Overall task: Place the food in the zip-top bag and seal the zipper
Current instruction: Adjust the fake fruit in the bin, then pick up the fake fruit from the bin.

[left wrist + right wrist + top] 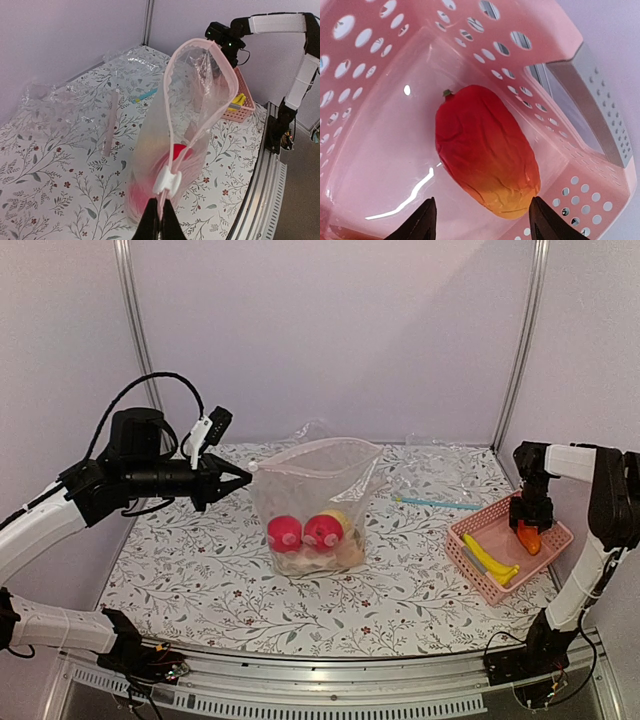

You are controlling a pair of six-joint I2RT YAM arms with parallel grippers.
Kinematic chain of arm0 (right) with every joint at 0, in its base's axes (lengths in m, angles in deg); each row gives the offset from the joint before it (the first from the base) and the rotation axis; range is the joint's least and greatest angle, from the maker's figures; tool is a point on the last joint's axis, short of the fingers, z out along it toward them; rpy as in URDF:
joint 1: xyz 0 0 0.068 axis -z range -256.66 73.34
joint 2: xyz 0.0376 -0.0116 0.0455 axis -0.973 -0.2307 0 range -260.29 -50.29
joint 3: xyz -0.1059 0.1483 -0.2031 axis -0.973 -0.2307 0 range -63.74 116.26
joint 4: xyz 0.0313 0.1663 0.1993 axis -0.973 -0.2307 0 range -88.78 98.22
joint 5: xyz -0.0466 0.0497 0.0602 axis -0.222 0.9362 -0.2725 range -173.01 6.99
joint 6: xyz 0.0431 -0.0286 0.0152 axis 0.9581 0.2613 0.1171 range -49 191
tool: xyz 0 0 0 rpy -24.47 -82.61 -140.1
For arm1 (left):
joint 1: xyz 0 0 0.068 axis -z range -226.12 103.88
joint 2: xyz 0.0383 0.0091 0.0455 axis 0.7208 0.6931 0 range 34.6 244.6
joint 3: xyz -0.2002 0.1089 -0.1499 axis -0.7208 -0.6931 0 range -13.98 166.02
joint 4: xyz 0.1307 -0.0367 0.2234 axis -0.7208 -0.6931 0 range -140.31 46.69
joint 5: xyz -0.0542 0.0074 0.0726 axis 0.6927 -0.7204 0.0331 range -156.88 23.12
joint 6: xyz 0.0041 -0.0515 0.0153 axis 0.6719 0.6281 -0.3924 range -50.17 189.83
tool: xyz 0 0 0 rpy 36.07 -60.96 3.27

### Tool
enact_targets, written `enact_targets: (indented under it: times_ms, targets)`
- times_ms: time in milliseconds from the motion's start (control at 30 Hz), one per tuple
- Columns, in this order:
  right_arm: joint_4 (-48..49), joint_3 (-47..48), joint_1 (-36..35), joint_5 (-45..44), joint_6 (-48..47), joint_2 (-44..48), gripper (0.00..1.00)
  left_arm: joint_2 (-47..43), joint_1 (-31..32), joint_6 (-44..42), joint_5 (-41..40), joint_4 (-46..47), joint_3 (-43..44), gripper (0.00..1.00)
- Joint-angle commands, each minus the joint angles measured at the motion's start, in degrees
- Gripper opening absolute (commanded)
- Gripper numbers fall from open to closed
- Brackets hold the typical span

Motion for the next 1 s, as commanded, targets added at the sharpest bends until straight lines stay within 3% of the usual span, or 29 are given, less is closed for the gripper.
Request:
enact_targets:
  times_ms: [0, 233, 467, 667, 967]
  targets:
    - [-1.59, 1.01, -0.02, -5.63, 0.36, -2.45, 0.64, -0.63, -0.45, -0.22, -0.11, 0.29, 0.87, 0.0]
    - [-0.95, 2.76, 0.03, -6.87, -0.43, -6.14, 0.68, -1.16, -0.47, -0.32, -0.24, 0.25, 0.86, 0.0]
    - [0.05, 4.13, 0.18, -6.84, -0.76, -8.95, 0.63, -1.45, -0.46, -0.45, -0.4, 0.25, 0.86, 0.0]
    - [0.13, 4.86, 0.15, -7.15, -1.09, -10.36, 0.65, -1.45, -0.48, -0.41, -0.45, 0.12, 0.88, 0.0]
    - [0.37, 3.8, 0.14, -5.05, -0.69, -8.18, 0.54, -0.97, -0.48, -0.42, -0.4, 0.2, 0.86, 0.0]
